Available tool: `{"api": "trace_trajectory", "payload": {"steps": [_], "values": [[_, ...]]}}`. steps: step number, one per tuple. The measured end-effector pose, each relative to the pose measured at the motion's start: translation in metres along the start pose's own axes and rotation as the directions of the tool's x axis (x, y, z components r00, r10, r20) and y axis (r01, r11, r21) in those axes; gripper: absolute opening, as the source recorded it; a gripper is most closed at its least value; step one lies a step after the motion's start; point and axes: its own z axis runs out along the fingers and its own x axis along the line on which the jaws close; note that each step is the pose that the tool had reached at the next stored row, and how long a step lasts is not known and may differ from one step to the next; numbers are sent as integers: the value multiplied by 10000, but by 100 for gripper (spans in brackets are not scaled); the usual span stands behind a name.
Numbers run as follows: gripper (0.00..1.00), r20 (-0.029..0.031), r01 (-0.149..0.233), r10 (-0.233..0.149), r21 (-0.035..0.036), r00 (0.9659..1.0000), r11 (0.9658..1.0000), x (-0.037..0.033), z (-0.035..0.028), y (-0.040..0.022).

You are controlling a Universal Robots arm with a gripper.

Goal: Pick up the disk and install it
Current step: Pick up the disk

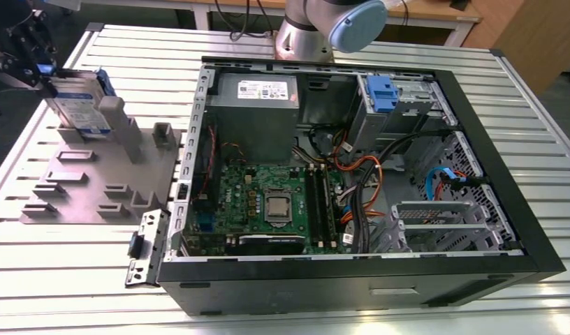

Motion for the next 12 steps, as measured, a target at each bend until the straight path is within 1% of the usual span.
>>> {"api": "trace_trajectory", "payload": {"steps": [12], "values": [[37,0,1,-1,1,10000,10000,-5,-74,2]]}}
